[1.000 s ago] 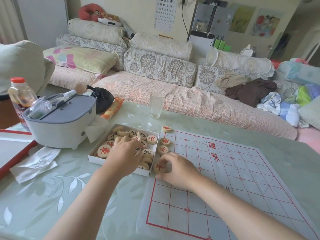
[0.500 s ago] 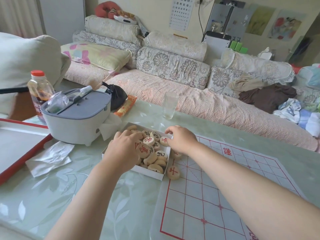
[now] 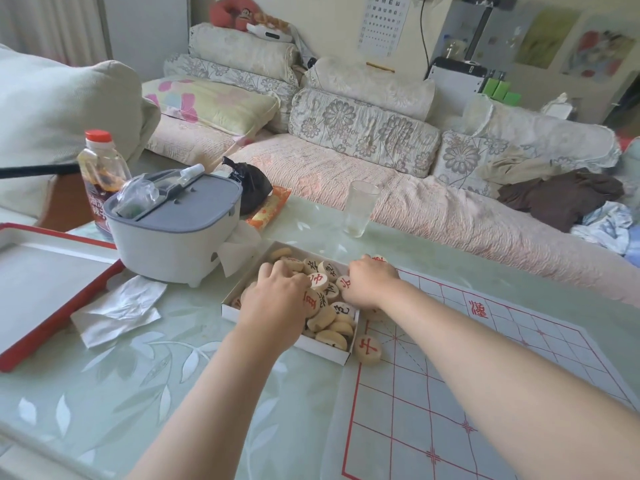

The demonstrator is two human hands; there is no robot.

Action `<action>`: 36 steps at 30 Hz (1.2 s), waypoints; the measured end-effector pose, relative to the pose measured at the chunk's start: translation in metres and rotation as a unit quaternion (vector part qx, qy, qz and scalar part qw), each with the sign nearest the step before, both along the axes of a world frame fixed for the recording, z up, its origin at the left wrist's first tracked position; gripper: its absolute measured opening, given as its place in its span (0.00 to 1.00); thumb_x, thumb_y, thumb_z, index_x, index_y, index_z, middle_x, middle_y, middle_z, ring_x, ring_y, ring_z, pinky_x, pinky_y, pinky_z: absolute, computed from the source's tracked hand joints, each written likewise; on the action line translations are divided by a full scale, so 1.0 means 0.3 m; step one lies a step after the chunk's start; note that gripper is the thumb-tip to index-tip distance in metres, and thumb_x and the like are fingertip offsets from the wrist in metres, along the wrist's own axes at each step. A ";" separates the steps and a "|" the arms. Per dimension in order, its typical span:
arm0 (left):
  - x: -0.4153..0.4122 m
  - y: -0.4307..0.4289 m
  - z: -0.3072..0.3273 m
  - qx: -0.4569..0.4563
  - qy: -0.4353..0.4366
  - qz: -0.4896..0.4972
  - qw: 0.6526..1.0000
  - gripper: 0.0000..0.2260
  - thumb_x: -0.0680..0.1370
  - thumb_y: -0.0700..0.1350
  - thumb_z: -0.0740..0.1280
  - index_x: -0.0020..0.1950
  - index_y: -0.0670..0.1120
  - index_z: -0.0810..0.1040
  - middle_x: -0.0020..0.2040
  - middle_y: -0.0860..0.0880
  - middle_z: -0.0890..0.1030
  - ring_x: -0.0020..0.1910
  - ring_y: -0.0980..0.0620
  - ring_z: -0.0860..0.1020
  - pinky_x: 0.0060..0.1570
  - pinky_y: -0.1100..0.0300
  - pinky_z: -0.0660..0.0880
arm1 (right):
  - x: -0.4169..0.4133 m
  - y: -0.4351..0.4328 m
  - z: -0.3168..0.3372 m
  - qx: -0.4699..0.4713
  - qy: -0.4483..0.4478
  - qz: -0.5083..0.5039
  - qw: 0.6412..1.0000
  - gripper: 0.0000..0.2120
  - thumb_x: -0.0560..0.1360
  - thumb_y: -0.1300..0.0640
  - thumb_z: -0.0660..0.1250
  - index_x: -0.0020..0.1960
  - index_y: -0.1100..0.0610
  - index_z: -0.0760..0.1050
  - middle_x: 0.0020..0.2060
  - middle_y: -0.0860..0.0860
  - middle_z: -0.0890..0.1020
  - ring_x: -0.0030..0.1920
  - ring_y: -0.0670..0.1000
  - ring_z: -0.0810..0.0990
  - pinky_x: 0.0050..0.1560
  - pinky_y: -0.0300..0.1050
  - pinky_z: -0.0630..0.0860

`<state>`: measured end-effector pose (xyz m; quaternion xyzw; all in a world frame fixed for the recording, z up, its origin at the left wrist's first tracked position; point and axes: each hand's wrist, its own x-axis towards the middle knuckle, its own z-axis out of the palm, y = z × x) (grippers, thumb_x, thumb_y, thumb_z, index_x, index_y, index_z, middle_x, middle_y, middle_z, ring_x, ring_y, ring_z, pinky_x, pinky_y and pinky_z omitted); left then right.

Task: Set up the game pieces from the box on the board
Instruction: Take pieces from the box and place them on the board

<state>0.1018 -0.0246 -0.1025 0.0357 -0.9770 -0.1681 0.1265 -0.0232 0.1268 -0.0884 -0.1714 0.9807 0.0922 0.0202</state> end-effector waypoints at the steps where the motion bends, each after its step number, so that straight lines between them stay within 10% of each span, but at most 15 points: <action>1: 0.000 0.002 0.003 0.003 0.000 -0.001 1.000 0.16 0.79 0.47 0.61 0.66 0.55 0.72 0.61 0.49 0.68 0.61 0.47 0.64 0.55 0.52 0.73 | -0.001 0.009 0.001 -0.022 0.002 0.001 1.000 0.17 0.75 0.49 0.61 0.60 0.56 0.75 0.57 0.56 0.73 0.55 0.59 0.77 0.49 0.48 0.74; 8: 0.005 0.031 0.026 0.019 0.030 0.007 0.999 0.10 0.78 0.47 0.61 0.59 0.55 0.72 0.60 0.54 0.75 0.58 0.49 0.70 0.54 0.56 0.66 | 0.014 0.138 0.052 -0.218 0.037 -0.012 0.975 0.21 0.72 0.52 0.68 0.65 0.53 0.73 0.63 0.51 0.75 0.60 0.54 0.76 0.56 0.46 0.73; 20: -0.016 0.286 0.136 0.307 -0.013 -0.065 0.949 0.10 0.79 0.42 0.63 0.58 0.51 0.78 0.52 0.50 0.80 0.42 0.52 0.78 0.37 0.60 0.76 | 0.038 0.638 0.050 -0.218 0.045 -0.207 0.953 0.15 0.75 0.45 0.66 0.58 0.50 0.70 0.50 0.48 0.79 0.49 0.53 0.79 0.44 0.46 0.74; 24: -0.037 0.328 0.113 0.313 -0.036 -0.064 0.947 0.09 0.79 0.43 0.62 0.55 0.53 0.79 0.47 0.52 0.81 0.33 0.58 0.74 0.23 0.69 0.64 | -0.008 0.701 0.012 -0.228 0.041 -0.218 0.948 0.15 0.74 0.43 0.65 0.57 0.49 0.70 0.49 0.47 0.80 0.49 0.53 0.79 0.46 0.46 0.74; 36: -0.124 0.337 0.077 0.344 -0.022 -0.026 0.938 0.06 0.78 0.48 0.67 0.54 0.53 0.77 0.43 0.55 0.81 0.38 0.56 0.79 0.28 0.63 0.73 | -0.226 0.657 -0.084 -0.245 0.105 -0.184 0.946 0.13 0.78 0.43 0.63 0.56 0.51 0.74 0.56 0.49 0.80 0.56 0.55 0.78 0.47 0.46 0.71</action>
